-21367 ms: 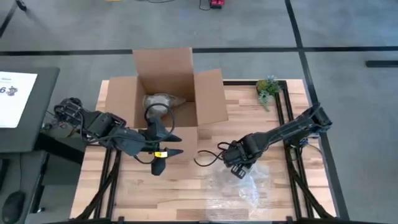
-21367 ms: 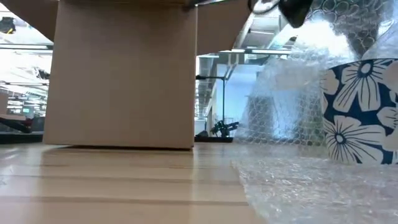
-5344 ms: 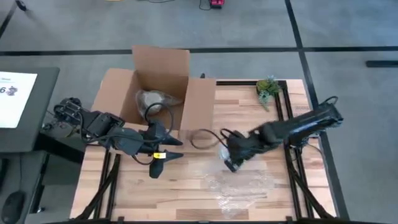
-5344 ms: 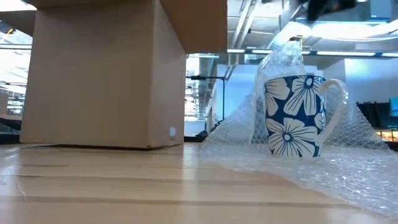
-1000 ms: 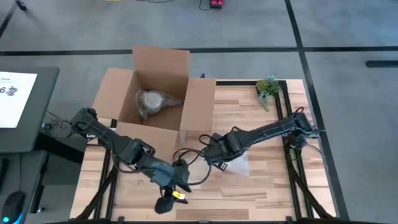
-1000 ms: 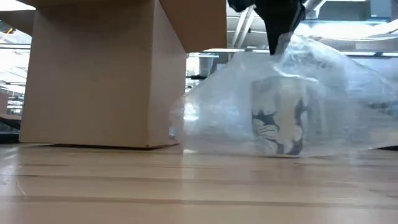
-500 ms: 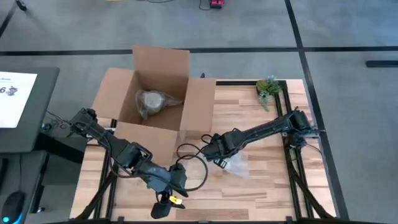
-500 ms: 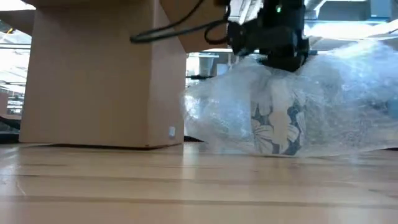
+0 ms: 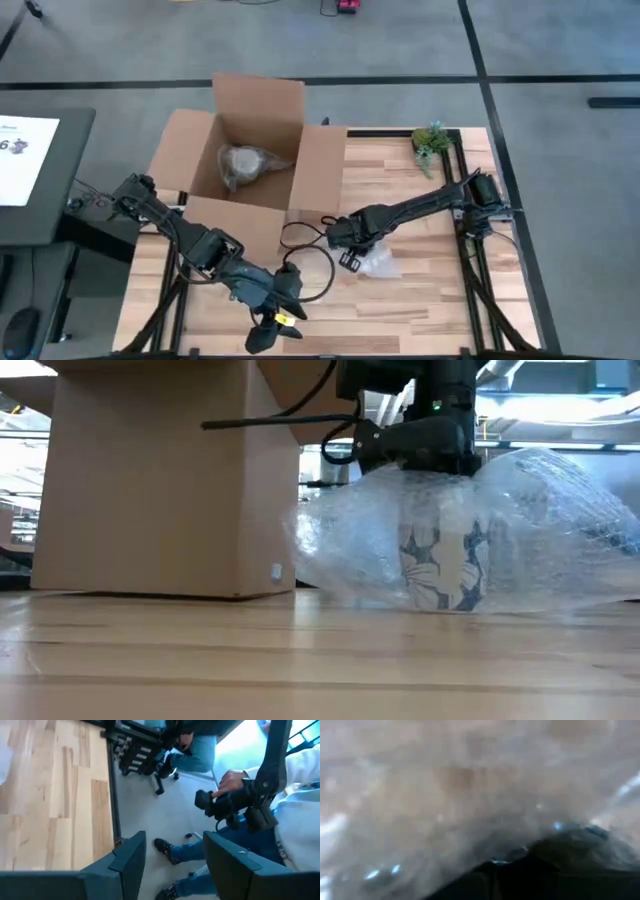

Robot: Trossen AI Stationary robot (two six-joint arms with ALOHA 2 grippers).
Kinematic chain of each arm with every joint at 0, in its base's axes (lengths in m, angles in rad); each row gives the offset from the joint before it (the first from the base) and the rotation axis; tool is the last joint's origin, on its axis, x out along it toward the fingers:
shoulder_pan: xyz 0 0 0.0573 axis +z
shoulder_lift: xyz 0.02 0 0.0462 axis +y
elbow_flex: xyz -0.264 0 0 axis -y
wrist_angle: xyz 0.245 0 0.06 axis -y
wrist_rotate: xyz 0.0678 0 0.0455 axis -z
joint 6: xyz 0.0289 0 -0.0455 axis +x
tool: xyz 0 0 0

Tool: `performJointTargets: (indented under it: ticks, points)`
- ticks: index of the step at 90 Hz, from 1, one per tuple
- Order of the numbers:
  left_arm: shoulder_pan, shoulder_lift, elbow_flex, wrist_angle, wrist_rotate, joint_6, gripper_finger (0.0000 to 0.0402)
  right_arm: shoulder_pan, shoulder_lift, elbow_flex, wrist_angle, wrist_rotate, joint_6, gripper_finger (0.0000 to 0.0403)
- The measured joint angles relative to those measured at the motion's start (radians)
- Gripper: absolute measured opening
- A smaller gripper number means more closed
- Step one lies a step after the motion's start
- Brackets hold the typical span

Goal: Wrap mug
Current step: Wrap the blue patterned mug with the bubble wrap

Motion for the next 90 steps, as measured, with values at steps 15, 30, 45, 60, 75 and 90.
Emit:
performJointTargets:
  ticks: [15, 30, 45, 60, 75, 90]
  points:
    - [0.002, 0.000, 0.000, 0.025, 0.000, 0.012, 0.0175, 0.071, -0.017, -0.003, -0.024, -0.100, -0.027, 0.0000]
    - [0.003, 0.000, 0.000, 0.025, 0.000, 0.015, 0.0175, 0.142, -0.055, 0.002, -0.063, -0.144, 0.042, 0.0000]
    - [0.003, 0.000, 0.000, 0.025, 0.014, 0.015, 0.0175, 0.176, -0.115, 0.039, -0.109, -0.147, 0.119, 0.0000]
    - [0.003, 0.000, 0.000, 0.032, 0.046, 0.023, 0.0175, 0.179, -0.155, 0.073, -0.154, -0.143, 0.175, 0.0000]
    - [0.003, 0.000, 0.000, 0.032, 0.058, 0.027, 0.0175, 0.179, -0.149, 0.079, -0.147, -0.148, 0.215, 0.0000]
    - [0.002, 0.000, 0.000, 0.033, 0.060, 0.031, 0.0175, 0.179, -0.062, 0.045, -0.128, -0.141, 0.230, 0.0000]
